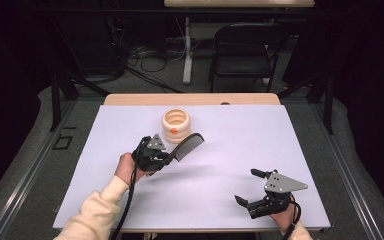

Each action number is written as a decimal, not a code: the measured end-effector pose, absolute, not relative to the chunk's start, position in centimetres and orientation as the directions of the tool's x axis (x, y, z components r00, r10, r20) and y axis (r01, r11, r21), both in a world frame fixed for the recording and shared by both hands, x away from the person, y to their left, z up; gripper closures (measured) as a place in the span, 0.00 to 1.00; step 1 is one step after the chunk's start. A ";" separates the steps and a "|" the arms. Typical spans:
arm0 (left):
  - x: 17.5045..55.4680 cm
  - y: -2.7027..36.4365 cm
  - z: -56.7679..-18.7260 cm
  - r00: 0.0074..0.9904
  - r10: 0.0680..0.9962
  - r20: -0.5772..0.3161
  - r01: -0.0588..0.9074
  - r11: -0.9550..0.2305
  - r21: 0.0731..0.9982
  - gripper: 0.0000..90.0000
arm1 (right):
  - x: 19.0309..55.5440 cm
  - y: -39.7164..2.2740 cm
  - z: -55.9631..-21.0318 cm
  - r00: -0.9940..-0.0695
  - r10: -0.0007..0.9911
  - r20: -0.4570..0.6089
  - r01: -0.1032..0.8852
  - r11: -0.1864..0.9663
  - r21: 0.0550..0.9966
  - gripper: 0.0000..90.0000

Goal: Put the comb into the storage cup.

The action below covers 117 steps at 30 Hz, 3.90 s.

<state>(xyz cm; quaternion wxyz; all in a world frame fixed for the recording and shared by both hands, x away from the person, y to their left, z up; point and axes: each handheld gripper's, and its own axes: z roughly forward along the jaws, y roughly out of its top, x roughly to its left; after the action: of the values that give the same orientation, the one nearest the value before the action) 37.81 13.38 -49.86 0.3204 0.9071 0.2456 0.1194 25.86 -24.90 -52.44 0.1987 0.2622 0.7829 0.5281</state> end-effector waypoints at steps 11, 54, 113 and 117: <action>37.7 13.9 -49.6 0.837 0.543 0.065 0.368 -0.647 0.668 0.80 | 25.9 -24.9 -52.5 -0.785 0.619 -0.034 0.200 0.304 0.931 0.00; 38.0 15.9 -48.3 0.791 0.608 0.066 0.360 -0.550 0.753 0.80 | 26.0 -24.9 -52.5 -0.776 0.630 -0.027 0.214 0.302 0.929 0.00; 38.9 17.4 -48.1 0.725 0.689 0.027 0.367 -0.419 0.830 0.80 | 26.0 -24.8 -52.6 -0.775 0.632 -0.024 0.220 0.306 0.926 0.00; 39.0 17.3 -47.9 0.726 0.688 0.021 0.365 -0.411 0.835 0.80 | 26.0 -24.8 -52.6 -0.775 0.632 -0.027 0.219 0.308 0.926 0.00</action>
<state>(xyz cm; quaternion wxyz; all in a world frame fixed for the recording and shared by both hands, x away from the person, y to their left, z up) 39.04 17.34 -47.93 0.4375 0.8194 0.3213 0.1842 26.02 -24.83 -52.60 0.1977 0.2714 0.7840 0.5221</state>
